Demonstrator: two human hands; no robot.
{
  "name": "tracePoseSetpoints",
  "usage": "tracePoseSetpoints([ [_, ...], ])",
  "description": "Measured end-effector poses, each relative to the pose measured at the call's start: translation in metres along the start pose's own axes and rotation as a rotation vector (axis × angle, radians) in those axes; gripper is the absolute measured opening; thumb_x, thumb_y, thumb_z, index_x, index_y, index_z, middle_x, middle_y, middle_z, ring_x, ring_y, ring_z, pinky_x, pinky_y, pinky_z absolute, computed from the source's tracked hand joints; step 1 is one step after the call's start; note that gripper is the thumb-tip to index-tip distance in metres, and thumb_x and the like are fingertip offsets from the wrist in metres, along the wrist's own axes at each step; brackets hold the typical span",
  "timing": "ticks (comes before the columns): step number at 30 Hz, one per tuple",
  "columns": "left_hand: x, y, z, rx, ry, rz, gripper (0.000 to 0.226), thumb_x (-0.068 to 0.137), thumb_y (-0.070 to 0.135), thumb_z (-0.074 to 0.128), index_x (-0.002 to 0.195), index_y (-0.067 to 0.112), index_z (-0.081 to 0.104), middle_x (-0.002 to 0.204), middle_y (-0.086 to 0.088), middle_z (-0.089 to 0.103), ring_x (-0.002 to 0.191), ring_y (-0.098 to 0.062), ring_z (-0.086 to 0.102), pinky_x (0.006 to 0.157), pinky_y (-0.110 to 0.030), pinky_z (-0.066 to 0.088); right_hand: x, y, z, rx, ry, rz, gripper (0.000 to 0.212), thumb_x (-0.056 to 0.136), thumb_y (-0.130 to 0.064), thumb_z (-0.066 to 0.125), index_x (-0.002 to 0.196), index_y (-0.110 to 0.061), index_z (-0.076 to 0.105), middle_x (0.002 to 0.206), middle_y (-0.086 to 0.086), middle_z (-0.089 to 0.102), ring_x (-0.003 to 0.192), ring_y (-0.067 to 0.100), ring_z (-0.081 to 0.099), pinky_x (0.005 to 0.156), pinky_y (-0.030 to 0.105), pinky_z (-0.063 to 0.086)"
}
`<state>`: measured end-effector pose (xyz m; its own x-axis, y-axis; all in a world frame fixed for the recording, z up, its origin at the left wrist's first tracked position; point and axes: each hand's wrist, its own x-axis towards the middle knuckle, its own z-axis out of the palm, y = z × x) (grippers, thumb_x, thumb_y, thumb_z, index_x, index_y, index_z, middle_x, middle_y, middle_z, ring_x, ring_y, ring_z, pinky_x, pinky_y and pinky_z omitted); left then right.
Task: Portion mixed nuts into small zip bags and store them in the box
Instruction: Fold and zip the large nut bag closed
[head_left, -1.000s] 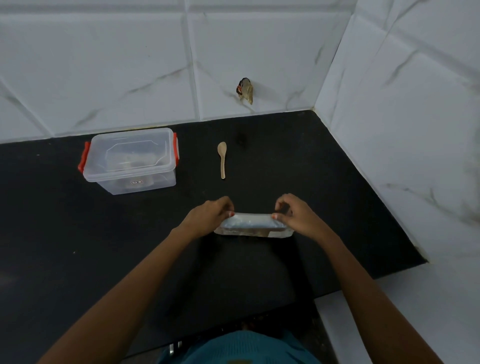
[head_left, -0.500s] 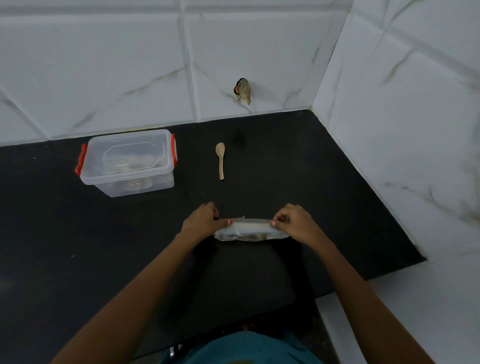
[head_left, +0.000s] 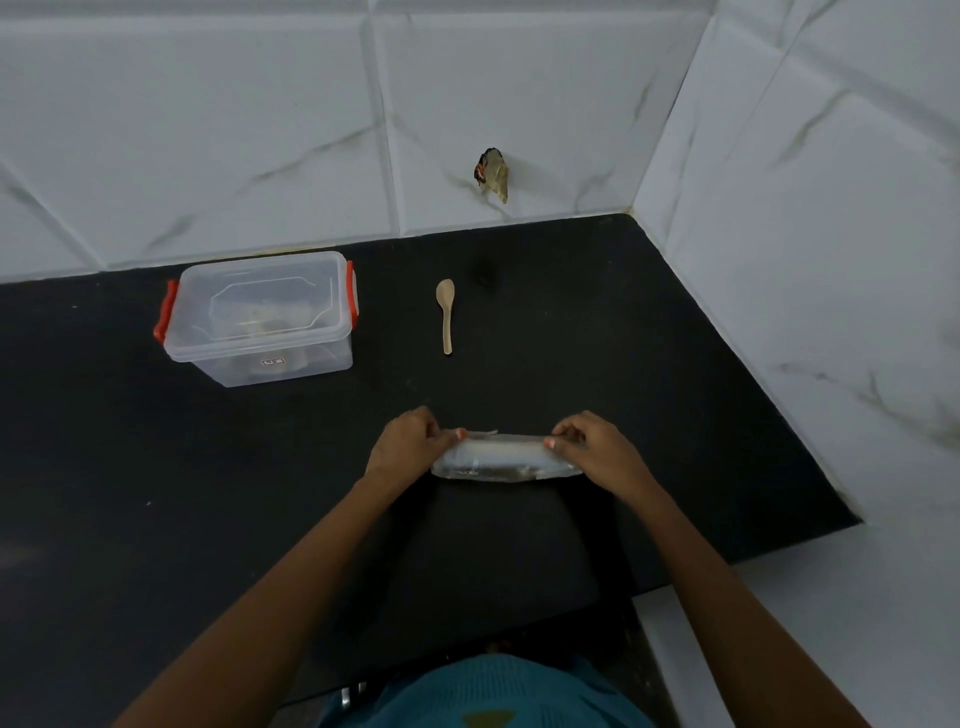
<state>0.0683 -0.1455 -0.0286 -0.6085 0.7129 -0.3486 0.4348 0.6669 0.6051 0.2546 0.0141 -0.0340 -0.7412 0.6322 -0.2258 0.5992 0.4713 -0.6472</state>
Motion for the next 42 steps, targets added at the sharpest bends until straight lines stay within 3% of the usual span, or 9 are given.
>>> tracePoseSetpoints([
  [6,0.009,0.018,-0.012,-0.475,-0.087,-0.167,0.032,0.088,0.041,0.058,0.099,0.012,0.049,0.097,-0.004,0.052,0.078,-0.014,0.058,0.048,-0.019,0.051,0.005,0.002,-0.004,0.151,0.014,0.006,0.009,0.088,-0.028,0.059,0.091,-0.021,0.065,0.088,-0.009,0.055,0.086,0.008,0.057,0.077,0.020,0.045],
  [9,0.018,0.033,-0.025,-0.674,-0.186,-0.195,0.036,0.087,0.040,0.058,0.108,0.012,0.047,0.106,-0.007,0.049,0.088,-0.020,0.060,0.057,-0.025,0.058,0.010,0.000,-0.011,0.237,0.079,0.000,0.007,0.088,-0.021,0.060,0.087,-0.017,0.066,0.084,-0.005,0.056,0.078,0.006,0.056,0.066,0.006,0.041],
  [14,0.046,0.055,-0.049,-0.875,-0.341,-0.160,0.030,0.084,0.018,0.064,0.110,0.018,0.048,0.113,-0.008,0.052,0.100,-0.021,0.059,0.072,-0.029,0.059,0.027,-0.003,-0.029,0.346,0.194,0.052,0.006,0.088,-0.017,0.060,0.083,-0.015,0.063,0.083,0.001,0.060,0.074,0.005,0.055,0.061,0.004,0.041],
  [18,0.079,0.073,-0.051,-0.937,-0.225,-0.184,0.042,0.083,0.012,0.065,0.118,0.017,0.042,0.112,-0.007,0.050,0.100,-0.021,0.058,0.076,-0.032,0.057,0.045,-0.008,-0.038,0.428,0.266,0.079,0.007,0.089,-0.018,0.059,0.084,-0.016,0.062,0.083,-0.002,0.060,0.075,0.004,0.056,0.061,0.005,0.041],
  [21,0.106,0.092,-0.048,-0.999,-0.104,-0.194,0.032,0.083,0.012,0.067,0.103,0.018,0.043,0.109,-0.006,0.052,0.093,-0.016,0.058,0.072,-0.027,0.054,0.062,-0.011,-0.039,0.487,0.325,0.130,0.009,0.090,-0.021,0.057,0.085,-0.016,0.062,0.084,0.000,0.061,0.074,0.006,0.056,0.060,0.009,0.042],
  [25,0.146,0.114,-0.043,-0.997,0.060,-0.218,0.041,0.081,0.011,0.069,0.109,0.015,0.040,0.108,-0.006,0.048,0.088,-0.013,0.055,0.064,-0.021,0.048,0.086,-0.018,-0.037,0.549,0.426,0.179,0.014,0.091,-0.024,0.056,0.085,-0.014,0.062,0.082,0.000,0.060,0.071,0.004,0.055,0.056,0.006,0.041],
  [28,0.177,0.120,-0.039,-0.988,0.118,-0.231,0.047,0.078,0.013,0.072,0.114,0.013,0.042,0.117,-0.010,0.048,0.099,-0.019,0.054,0.071,-0.027,0.049,0.103,-0.026,-0.035,0.606,0.417,0.201,0.012,0.091,-0.026,0.056,0.086,-0.015,0.059,0.080,-0.004,0.059,0.071,0.004,0.055,0.054,0.005,0.041],
  [32,0.212,0.123,-0.037,-0.846,0.143,-0.184,0.050,0.081,0.014,0.070,0.125,0.003,0.048,0.117,-0.011,0.055,0.098,-0.020,0.054,0.081,-0.030,0.048,0.126,-0.034,-0.029,0.613,0.380,0.217,0.013,0.090,-0.027,0.057,0.086,-0.014,0.057,0.077,-0.006,0.057,0.068,0.003,0.054,0.052,0.005,0.041],
  [42,0.259,0.119,-0.026,-0.586,0.139,-0.091,0.054,0.086,0.020,0.065,0.133,0.004,0.044,0.129,-0.011,0.050,0.111,-0.020,0.050,0.084,-0.025,0.042,0.160,-0.032,-0.018,0.343,0.310,0.296,0.023,0.089,-0.043,0.053,0.086,-0.020,0.056,0.075,-0.010,0.057,0.068,0.007,0.057,0.061,0.025,0.044],
])
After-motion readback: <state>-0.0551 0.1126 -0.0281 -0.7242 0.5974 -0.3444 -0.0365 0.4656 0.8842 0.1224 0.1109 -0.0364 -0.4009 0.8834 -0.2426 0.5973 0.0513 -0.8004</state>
